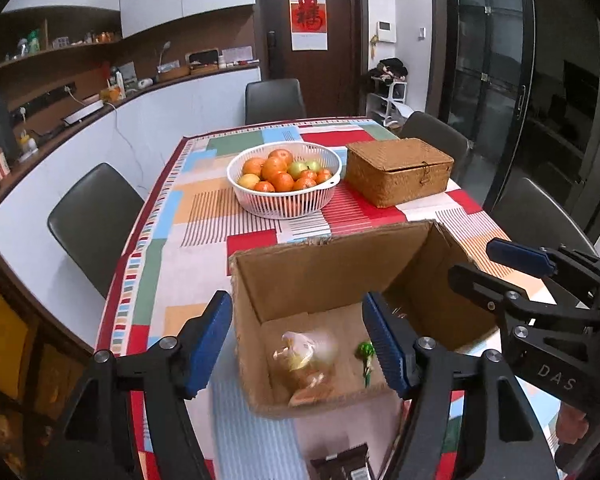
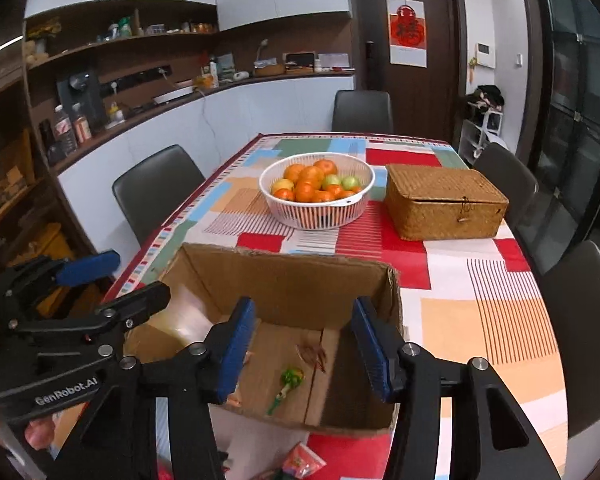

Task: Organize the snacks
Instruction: 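Carry the Demas pack and wrapped candy into the box and release both, then grasp the pink candy pack with the left tool while the right tool grasps the chocolate bar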

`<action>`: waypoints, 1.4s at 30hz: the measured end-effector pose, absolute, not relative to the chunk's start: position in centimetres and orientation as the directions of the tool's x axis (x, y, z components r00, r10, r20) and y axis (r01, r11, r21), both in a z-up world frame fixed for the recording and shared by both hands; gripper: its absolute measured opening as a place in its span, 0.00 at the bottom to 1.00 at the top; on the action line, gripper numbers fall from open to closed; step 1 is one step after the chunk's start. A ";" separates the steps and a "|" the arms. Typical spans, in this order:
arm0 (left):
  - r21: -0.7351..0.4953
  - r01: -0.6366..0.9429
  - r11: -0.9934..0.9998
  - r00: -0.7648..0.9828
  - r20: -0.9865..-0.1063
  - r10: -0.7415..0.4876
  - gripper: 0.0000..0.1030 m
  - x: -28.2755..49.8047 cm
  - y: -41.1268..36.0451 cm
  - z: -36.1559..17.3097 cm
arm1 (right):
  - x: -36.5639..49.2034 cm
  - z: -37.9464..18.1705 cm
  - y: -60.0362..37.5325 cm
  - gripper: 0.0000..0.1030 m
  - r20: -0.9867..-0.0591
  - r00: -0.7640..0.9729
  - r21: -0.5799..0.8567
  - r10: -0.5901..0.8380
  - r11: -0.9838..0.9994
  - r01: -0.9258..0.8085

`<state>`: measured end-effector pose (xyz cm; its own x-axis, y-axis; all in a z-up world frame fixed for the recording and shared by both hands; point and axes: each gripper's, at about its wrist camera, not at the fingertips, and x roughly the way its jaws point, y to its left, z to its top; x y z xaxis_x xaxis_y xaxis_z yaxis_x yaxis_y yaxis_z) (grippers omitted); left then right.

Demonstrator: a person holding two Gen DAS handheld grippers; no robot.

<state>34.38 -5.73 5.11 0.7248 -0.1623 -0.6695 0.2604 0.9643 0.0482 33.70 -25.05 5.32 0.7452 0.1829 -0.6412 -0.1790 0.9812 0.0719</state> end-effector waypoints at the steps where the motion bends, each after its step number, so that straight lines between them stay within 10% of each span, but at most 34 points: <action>1: 0.055 0.261 0.964 0.732 -0.662 -0.161 0.65 33.8 -5.6 5.2 | 33.0 5.3 -25.0 0.50 -0.638 0.747 0.070 0.186 0.980 -0.184; 21: 0.074 0.284 0.956 0.789 -0.585 -0.189 0.69 21.3 -1.7 5.6 | 22.1 5.5 -21.6 0.50 -0.563 0.763 0.103 0.318 0.943 -0.317; 42: 0.056 0.303 0.951 0.633 -0.758 -0.157 0.69 17.9 0.1 -5.5 | 19.7 -6.2 -19.3 0.50 -0.752 0.543 0.211 0.374 0.916 -0.340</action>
<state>17.94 0.14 -5.45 0.6331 -0.1569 -0.7580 0.3028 0.9514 0.0560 19.72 -19.35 -6.18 0.5430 0.3744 -0.7516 -0.3400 0.9165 0.2109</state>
